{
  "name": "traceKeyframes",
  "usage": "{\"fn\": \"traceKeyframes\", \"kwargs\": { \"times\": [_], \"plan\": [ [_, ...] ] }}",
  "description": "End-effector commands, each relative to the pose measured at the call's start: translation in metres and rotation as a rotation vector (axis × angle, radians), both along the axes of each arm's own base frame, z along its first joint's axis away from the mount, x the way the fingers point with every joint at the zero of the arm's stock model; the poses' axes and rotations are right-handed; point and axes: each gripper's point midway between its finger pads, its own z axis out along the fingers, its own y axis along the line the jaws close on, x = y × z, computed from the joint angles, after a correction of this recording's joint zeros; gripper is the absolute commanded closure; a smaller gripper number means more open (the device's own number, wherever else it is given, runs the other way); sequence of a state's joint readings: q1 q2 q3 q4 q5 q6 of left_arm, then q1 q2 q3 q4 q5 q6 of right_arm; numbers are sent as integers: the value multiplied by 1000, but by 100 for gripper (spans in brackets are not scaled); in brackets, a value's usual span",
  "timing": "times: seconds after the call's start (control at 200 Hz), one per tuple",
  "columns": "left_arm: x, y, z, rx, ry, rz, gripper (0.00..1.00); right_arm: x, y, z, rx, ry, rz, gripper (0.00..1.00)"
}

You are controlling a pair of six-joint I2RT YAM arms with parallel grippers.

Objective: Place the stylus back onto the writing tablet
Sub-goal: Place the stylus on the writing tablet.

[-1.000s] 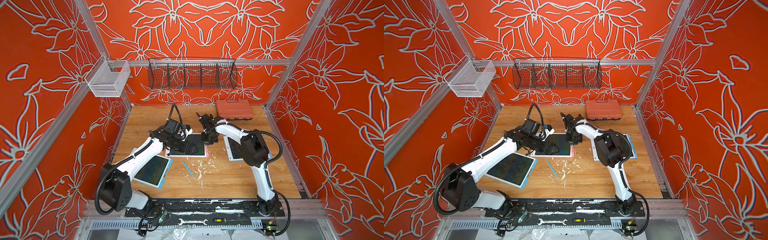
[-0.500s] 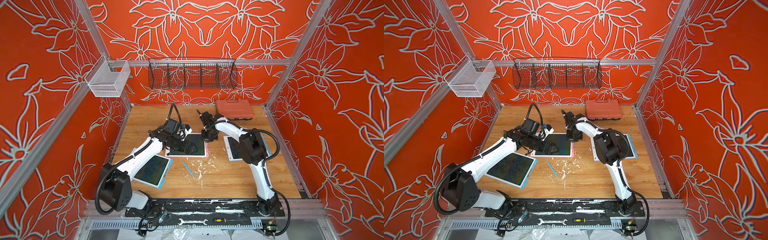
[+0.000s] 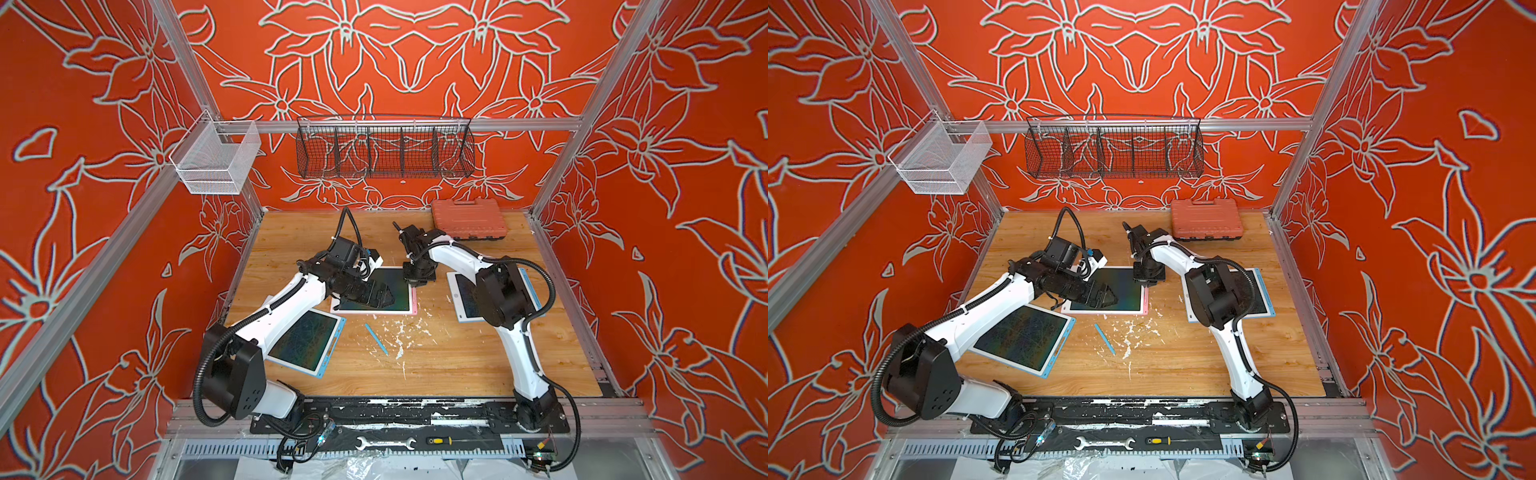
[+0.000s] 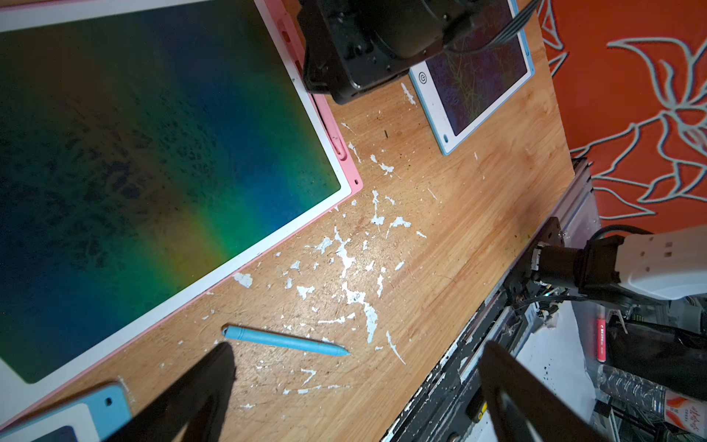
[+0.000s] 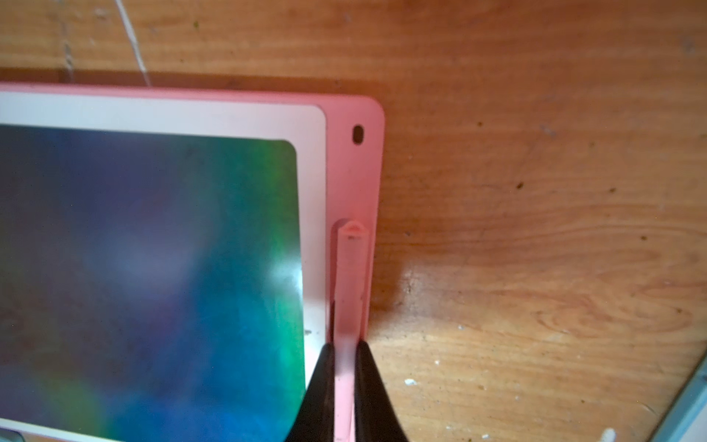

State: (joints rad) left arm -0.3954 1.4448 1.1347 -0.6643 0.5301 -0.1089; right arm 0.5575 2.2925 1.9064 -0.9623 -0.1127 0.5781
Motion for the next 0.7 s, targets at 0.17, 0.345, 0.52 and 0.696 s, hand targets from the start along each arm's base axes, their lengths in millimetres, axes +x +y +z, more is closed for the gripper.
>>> {"fn": "traceKeyframes", "kwargs": {
  "times": [0.17,0.345,0.52,0.696],
  "plan": [
    [1,0,1,-11,8,-8,3,-2,-7,-7,-40,24,-1,84],
    [1,0,1,-12,9,-8,3,-2,-6,-6,-34,22,0,80],
    [1,0,1,-13,7,-7,3,0,-3,-2,-20,12,1,79],
    [1,0,0,-10,11,-7,3,2,-1,5,0,-3,-2,78]
  ]
}}
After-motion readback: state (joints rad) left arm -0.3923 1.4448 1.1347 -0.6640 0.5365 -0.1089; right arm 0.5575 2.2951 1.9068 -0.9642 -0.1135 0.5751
